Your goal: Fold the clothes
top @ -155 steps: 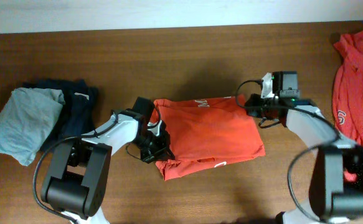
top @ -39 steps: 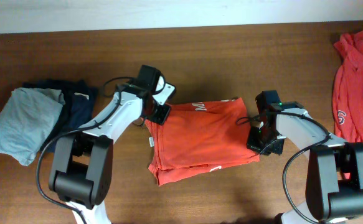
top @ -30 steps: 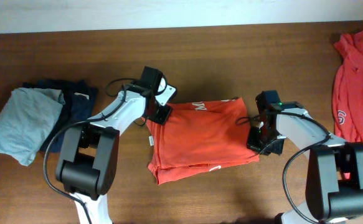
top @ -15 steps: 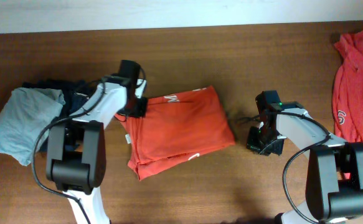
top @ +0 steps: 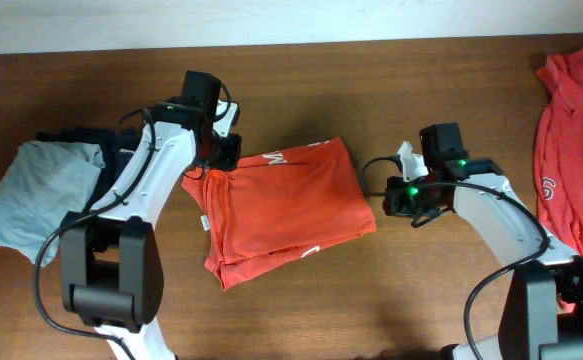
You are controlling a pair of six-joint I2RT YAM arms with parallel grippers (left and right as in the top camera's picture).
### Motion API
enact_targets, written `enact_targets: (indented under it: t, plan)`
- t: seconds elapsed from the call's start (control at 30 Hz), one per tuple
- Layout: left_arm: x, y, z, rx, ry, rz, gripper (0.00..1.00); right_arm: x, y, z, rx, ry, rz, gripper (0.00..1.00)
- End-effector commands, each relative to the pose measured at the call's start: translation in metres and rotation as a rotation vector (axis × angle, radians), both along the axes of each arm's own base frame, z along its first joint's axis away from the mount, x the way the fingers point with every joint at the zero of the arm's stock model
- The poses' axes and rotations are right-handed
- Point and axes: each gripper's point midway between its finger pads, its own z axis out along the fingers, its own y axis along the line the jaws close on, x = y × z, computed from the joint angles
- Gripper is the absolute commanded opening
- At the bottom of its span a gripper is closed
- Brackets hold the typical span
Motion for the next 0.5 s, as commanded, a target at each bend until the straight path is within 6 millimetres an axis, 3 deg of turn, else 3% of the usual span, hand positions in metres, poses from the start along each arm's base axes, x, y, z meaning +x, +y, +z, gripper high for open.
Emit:
enact_targets:
  t: [0.0, 0.2, 0.27, 0.47]
  plan:
    - [-0.007, -0.017, -0.004, -0.042, 0.016, -0.097, 0.32, 0.004, 0.021, 0.011, 0.046, -0.061, 0.103, 0.05]
    - [-0.023, -0.047, -0.046, 0.000, 0.084, -0.281, 0.31, 0.012, 0.042, 0.009, 0.048, -0.110, 0.161, 0.06]
    - [-0.027, -0.046, -0.058, 0.041, 0.111, -0.284, 0.25, 0.013, 0.044, 0.005, 0.045, -0.109, 0.168, 0.07]
    - [-0.026, -0.039, -0.068, 0.089, 0.129, -0.221, 0.24, 0.014, 0.038, -0.024, -0.001, -0.049, 0.158, 0.05]
